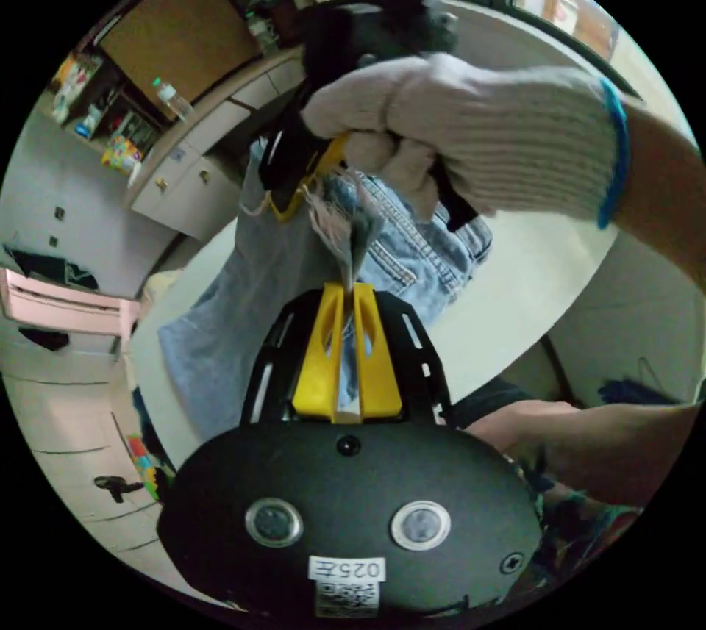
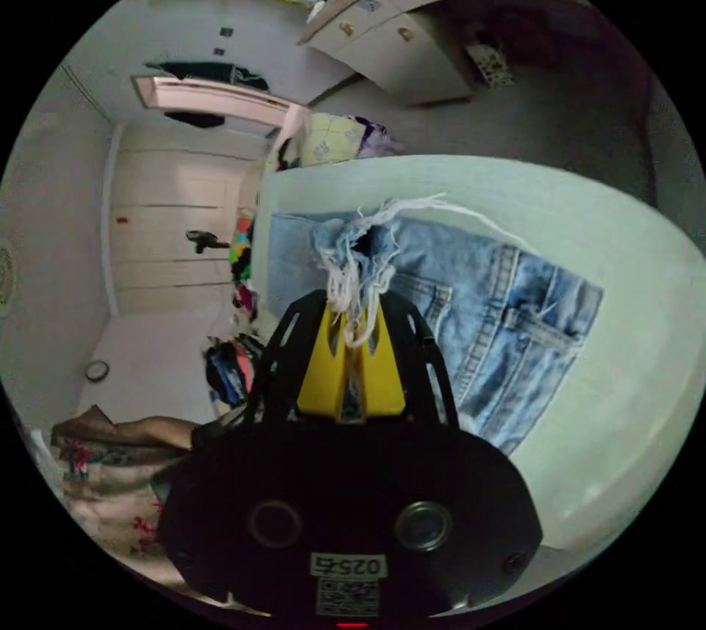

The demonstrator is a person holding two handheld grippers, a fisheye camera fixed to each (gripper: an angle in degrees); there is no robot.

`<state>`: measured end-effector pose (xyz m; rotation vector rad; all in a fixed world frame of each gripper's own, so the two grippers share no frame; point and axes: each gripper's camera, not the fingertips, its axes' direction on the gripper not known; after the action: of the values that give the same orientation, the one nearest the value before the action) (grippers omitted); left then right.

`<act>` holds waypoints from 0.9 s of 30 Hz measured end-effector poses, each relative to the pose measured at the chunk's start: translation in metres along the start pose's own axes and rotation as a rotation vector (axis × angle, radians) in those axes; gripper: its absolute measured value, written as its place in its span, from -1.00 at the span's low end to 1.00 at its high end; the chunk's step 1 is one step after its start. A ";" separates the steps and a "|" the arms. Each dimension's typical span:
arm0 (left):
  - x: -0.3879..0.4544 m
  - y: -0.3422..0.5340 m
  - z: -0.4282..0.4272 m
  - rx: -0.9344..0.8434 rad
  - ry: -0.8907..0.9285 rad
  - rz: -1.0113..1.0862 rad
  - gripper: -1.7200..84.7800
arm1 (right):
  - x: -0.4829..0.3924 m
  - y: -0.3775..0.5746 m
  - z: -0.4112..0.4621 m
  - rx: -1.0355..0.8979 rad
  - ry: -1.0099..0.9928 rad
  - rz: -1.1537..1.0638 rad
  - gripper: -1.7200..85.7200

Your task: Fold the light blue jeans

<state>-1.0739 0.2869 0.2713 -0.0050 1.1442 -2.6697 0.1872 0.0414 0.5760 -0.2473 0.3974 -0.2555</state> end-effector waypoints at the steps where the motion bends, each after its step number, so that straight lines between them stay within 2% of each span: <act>1: 0.014 -0.006 0.006 -0.006 -0.053 0.049 -0.99 | 0.003 -0.007 0.007 -0.035 0.084 0.010 -0.97; 3: 0.033 -0.015 0.023 -0.040 -0.108 0.113 -0.98 | 0.022 -0.014 0.023 -0.090 0.141 0.050 -0.96; 6: 0.049 -0.021 0.030 -0.092 -0.113 0.213 -0.97 | 0.058 -0.003 0.027 -0.058 -0.010 0.105 -0.94; 8: 0.041 -0.016 0.005 -0.050 0.012 0.257 -0.97 | 0.076 0.026 0.007 0.082 -0.072 0.174 -0.92; 10: 0.025 -0.011 -0.015 -0.015 0.112 0.230 -0.96 | 0.087 0.050 -0.006 0.144 -0.069 0.213 -0.90; 12: -0.002 -0.008 -0.023 -0.002 0.156 0.157 -0.91 | 0.095 0.075 -0.017 0.202 -0.100 0.249 -0.86; 15: -0.087 0.001 -0.010 -0.064 0.140 -0.128 -0.82 | 0.092 0.110 -0.028 0.250 -0.117 0.232 -0.79; 17: -0.185 0.037 0.012 -0.144 0.150 -0.457 -0.76 | 0.078 0.128 -0.030 0.268 -0.113 0.206 -0.78; 20: -0.291 0.104 0.034 -0.209 0.222 -0.782 -0.70 | 0.044 0.131 -0.016 0.256 -0.081 0.172 -0.79; 23: -0.339 0.144 0.058 -0.255 0.368 -0.870 -0.66 | -0.008 0.104 0.021 0.198 -0.159 0.108 -0.78; 27: -0.352 0.158 0.077 -0.252 0.486 -0.813 -0.66 | -0.079 0.044 0.094 0.060 -0.259 0.063 -0.77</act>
<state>-0.6909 0.2032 0.2434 0.1823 1.9743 -3.2921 0.1641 0.1229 0.6744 -0.2059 0.1404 -0.1707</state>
